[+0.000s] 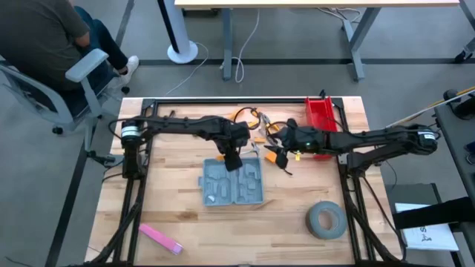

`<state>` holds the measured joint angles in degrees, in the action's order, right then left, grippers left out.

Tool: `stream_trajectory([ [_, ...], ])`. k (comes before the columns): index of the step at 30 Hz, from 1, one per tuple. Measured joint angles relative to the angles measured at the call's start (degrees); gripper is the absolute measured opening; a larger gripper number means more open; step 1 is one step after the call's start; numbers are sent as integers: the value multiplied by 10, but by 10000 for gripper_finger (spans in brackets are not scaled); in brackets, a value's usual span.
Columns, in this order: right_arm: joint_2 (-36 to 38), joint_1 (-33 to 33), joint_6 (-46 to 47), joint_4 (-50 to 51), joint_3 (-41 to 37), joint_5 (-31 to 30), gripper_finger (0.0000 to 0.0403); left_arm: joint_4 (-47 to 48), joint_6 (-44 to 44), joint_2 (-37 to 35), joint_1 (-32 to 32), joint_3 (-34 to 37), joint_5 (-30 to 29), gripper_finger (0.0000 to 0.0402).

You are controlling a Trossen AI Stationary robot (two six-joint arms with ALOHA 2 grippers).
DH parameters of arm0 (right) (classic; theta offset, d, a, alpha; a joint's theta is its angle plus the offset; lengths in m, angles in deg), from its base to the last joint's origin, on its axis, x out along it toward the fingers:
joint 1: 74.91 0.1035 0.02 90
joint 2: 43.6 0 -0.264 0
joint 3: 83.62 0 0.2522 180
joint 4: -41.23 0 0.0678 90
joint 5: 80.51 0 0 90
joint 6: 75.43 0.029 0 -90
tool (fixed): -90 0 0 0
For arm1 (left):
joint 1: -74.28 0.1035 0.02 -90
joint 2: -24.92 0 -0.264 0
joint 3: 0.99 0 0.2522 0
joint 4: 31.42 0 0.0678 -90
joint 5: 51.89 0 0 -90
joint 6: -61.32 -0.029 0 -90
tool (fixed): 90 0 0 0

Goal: Prefit tool cases
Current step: Put the yellow hammer into the gray pre-fit tool case

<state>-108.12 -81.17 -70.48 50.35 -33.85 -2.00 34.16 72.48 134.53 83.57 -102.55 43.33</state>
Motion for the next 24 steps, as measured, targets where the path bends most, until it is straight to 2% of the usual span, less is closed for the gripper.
stream_trajectory([
  [7, 75, 0, 13, 66, -1, -5, 199, -44, 23, -21, -23, 6, 4, 89],
  [13, 90, 7, 42, 104, -6, 29, 199, -73, 40, -22, -44, 8, 16, 89],
  [20, 90, 33, 27, 90, -43, 28, 199, -109, 51, -22, -65, 25, 15, 89],
  [24, 91, 51, 4, 37, -77, 26, 199, -154, 66, -33, -73, 63, 16, 90],
])
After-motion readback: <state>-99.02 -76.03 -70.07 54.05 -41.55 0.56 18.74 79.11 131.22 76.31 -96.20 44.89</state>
